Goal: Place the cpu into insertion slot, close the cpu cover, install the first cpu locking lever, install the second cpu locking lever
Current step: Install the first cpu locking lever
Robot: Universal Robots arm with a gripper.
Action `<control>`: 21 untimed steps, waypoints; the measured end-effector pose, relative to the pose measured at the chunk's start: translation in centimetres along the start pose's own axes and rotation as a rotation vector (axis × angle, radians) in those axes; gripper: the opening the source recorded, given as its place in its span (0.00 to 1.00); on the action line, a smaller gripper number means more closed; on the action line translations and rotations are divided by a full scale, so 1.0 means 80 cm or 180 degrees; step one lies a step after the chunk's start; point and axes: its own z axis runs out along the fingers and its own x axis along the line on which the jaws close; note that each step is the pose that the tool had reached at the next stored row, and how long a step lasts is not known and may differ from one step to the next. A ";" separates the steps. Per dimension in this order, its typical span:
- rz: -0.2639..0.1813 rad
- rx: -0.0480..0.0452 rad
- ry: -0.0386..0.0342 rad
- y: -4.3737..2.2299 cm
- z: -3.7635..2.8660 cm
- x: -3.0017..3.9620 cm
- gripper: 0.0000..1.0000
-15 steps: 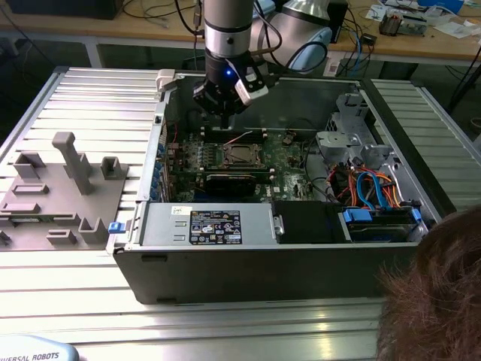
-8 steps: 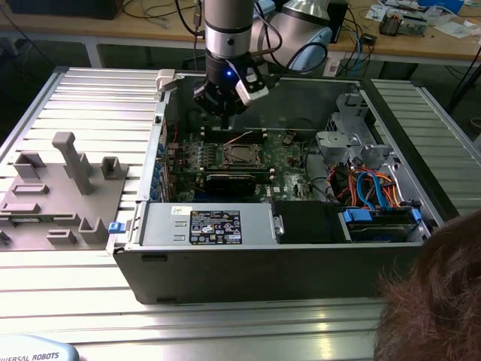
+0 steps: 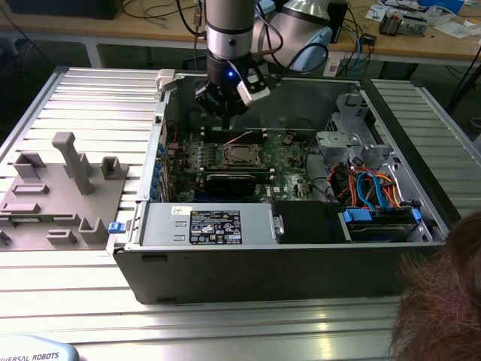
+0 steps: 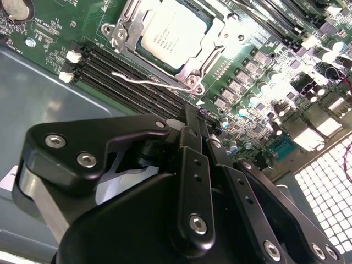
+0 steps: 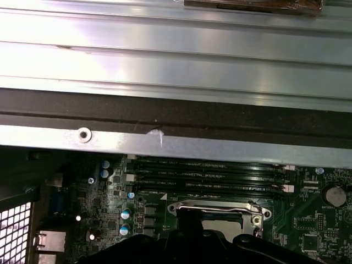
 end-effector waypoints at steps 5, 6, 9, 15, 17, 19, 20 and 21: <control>0.0000 0.0000 0.0000 -0.0003 0.0020 -0.0018 0.11; 0.0000 0.0000 0.0000 -0.0003 0.0024 -0.0021 0.11; 0.0000 0.0000 0.0000 -0.0004 0.0036 -0.0030 0.11; 0.0000 0.0000 0.0000 -0.0006 0.0053 -0.0036 0.11; 0.0000 0.0000 0.0000 -0.0007 0.0059 -0.0039 0.11; 0.0000 0.0000 0.0000 -0.0007 0.0065 -0.0042 0.11; 0.0000 0.0000 0.0000 -0.0008 0.0067 -0.0043 0.11; 0.0000 0.0000 0.0000 -0.0008 0.0071 -0.0044 0.11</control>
